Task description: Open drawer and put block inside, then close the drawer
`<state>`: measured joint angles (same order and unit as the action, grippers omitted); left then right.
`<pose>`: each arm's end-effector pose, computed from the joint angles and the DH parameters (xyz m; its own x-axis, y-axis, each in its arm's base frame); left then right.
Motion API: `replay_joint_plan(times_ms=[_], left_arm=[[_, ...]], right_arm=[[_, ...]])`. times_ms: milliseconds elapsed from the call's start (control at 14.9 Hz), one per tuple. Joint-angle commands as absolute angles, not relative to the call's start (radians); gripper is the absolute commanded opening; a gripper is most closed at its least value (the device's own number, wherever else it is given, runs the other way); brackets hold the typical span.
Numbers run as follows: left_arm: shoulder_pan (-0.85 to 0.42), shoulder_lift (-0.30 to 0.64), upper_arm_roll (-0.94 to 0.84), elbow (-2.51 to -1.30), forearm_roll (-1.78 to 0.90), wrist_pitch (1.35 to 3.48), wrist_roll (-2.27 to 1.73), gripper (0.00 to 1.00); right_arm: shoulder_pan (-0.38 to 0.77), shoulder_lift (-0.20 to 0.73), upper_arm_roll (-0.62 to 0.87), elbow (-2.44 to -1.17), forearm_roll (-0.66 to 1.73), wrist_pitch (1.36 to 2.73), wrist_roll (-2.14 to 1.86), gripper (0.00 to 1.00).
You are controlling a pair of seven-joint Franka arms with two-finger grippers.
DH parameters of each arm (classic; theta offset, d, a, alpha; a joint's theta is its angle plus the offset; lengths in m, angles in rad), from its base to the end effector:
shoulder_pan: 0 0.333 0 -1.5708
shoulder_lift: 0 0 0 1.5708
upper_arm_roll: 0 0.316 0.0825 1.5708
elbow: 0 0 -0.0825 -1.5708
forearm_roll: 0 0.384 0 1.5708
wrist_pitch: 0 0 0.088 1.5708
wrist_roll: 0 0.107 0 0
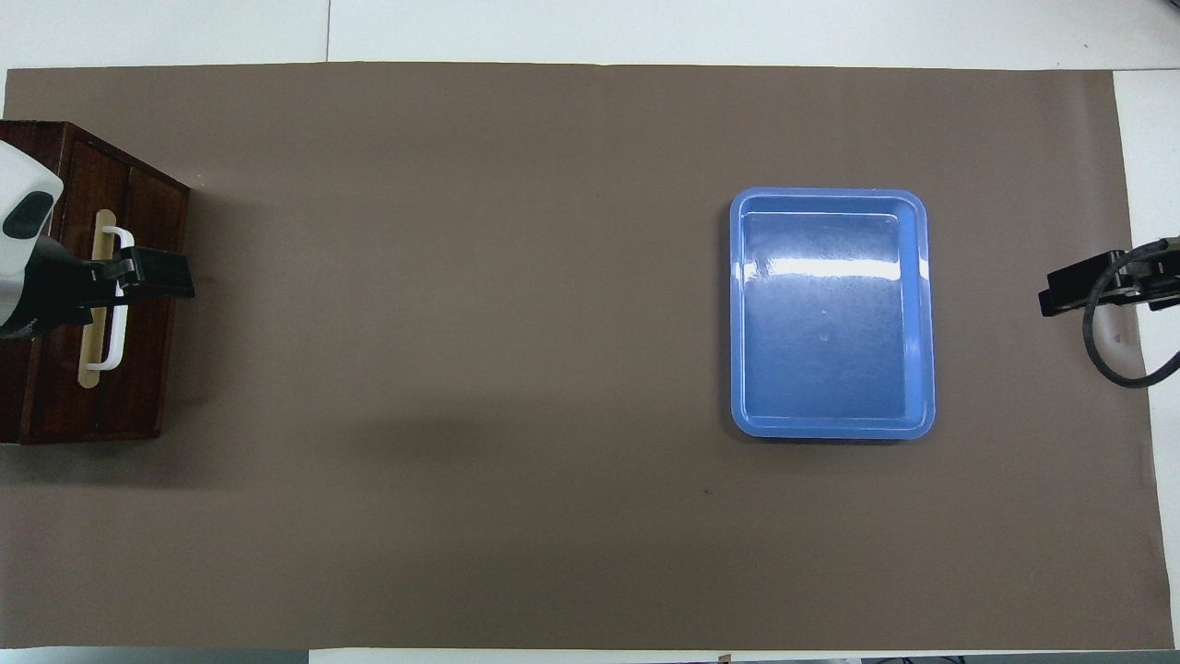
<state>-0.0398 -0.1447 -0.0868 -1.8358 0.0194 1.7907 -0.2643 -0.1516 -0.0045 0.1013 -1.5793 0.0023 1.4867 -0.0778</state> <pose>0.5212 -0.0675 0.5954 0.9856 0.1333 0.1037 0.1345 -0.9909 -0.0048 0.5430 -0.0269 0.6160 0.9958 0.0278 -0.0876 0.0272 -0.9996 -0.0087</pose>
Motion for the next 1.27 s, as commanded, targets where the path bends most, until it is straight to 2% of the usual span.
replay_joint_plan(times_ms=[0,805,1208], left_arm=[[-0.049,-0.127,-0.089,-1.775,0.005,1.766,-0.219,1.0],[-0.124,-0.132,-0.101,-1.775,0.003,1.75,-0.216,1.0],[-0.109,-0.133,-0.086,-1.694,0.008,1.635,-0.21,1.0]], right_arm=[[-0.146,-0.018,0.101,-1.594,-0.023,1.493,-0.061,1.0],[-0.146,-0.02,0.101,-1.595,-0.023,1.493,-0.063,1.0],[-0.146,-0.02,0.101,-1.595,-0.023,1.493,-0.063,1.0]])
